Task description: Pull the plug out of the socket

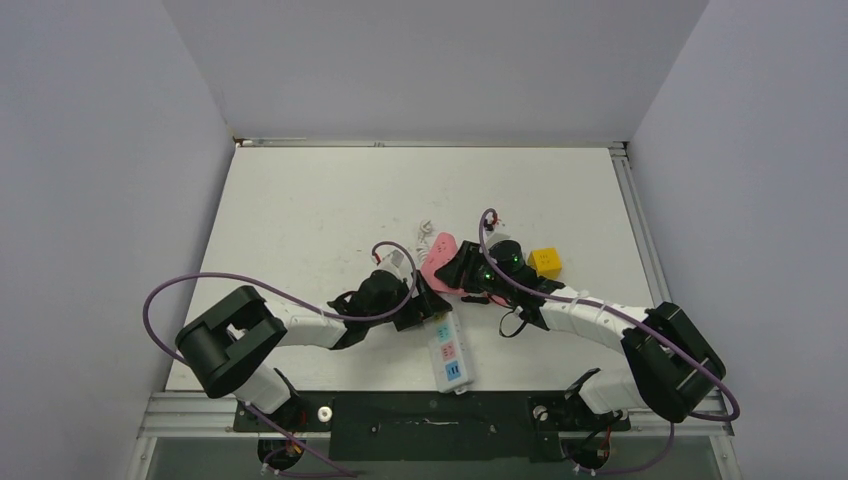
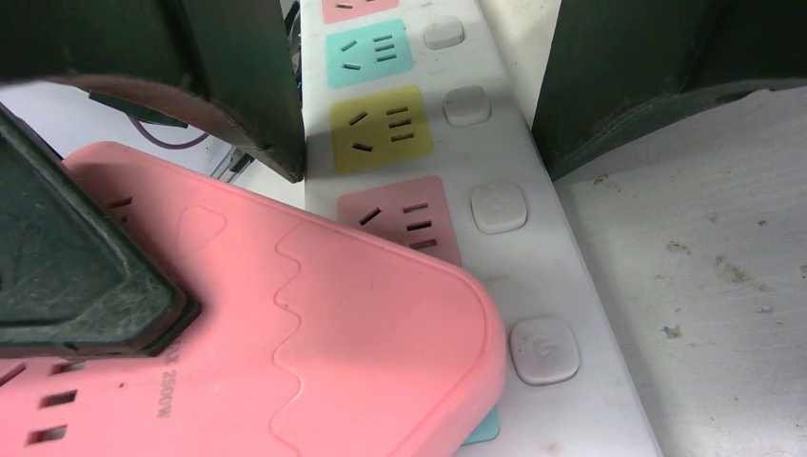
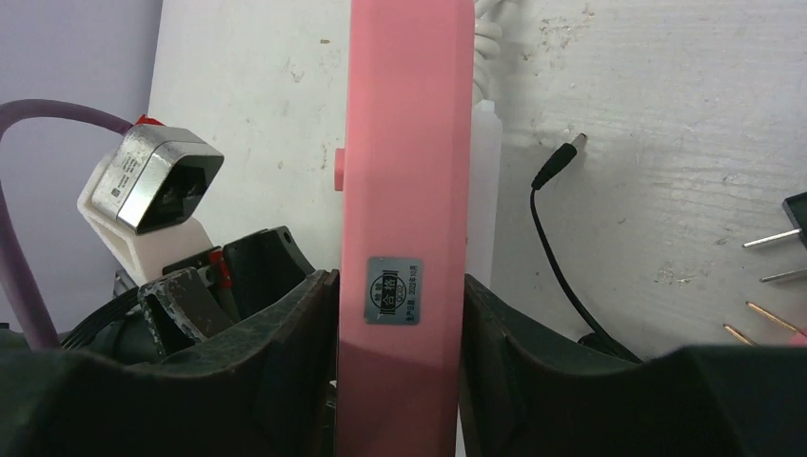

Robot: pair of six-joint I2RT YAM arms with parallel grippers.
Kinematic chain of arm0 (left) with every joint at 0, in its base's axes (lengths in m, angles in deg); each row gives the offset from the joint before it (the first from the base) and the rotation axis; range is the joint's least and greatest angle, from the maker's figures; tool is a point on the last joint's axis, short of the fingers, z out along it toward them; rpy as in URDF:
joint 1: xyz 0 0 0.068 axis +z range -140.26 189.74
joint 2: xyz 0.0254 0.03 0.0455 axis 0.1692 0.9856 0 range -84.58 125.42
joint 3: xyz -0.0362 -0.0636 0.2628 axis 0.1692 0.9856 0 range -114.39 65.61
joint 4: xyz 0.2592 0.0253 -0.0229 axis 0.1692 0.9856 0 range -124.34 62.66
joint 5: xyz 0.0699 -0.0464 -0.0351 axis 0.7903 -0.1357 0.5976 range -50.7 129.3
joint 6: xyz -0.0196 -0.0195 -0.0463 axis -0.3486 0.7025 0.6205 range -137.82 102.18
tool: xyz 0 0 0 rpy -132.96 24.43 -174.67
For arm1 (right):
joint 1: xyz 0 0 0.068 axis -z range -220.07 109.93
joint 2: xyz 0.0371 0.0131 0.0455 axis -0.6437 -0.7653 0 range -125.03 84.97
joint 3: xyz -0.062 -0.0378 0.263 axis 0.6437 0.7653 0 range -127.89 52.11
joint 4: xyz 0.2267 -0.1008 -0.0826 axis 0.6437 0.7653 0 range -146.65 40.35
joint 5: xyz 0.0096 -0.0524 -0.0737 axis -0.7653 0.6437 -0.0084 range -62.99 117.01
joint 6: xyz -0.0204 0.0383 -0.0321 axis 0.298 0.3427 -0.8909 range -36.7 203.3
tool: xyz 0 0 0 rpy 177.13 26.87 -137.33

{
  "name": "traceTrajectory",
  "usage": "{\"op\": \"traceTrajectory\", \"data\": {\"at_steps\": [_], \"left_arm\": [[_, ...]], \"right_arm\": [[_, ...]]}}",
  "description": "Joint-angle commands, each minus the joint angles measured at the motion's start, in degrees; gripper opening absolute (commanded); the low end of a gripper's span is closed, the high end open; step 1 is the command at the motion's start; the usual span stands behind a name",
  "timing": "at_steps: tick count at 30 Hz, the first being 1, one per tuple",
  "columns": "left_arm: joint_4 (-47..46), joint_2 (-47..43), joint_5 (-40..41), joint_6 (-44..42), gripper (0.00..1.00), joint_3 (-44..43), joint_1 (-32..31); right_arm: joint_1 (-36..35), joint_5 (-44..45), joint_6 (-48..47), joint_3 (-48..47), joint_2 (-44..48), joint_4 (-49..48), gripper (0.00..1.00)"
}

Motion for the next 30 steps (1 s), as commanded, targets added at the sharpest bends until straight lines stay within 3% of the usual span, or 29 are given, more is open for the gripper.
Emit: {"op": "traceTrajectory", "data": {"at_steps": [1, 7, 15, 25, 30], "left_arm": [[7.3, 2.1, 2.9, -1.2, 0.52, 3.0, -0.3], [7.6, 1.5, 3.4, -1.7, 0.48, 3.2, -0.3], [10.2, 1.0, 6.7, -6.0, 0.43, 2.8, -0.4], [12.6, 0.8, 9.2, -9.2, 0.39, 1.4, -1.7], [10.9, 1.7, 8.5, -8.3, 0.38, 2.0, -1.8]], "right_arm": [[-0.5, -0.9, 0.4, 0.6, 1.2, 0.7, 0.43], [-0.5, 0.7, 1.0, 0.2, 2.5, 2.0, 0.37], [-0.5, 2.5, 7.1, -1.2, 2.7, 2.9, 0.06], [-4.3, 12.0, 8.8, -4.9, 3.2, 6.8, 0.05], [-5.2, 12.7, 8.6, -5.2, 3.7, 6.1, 0.05]]}}
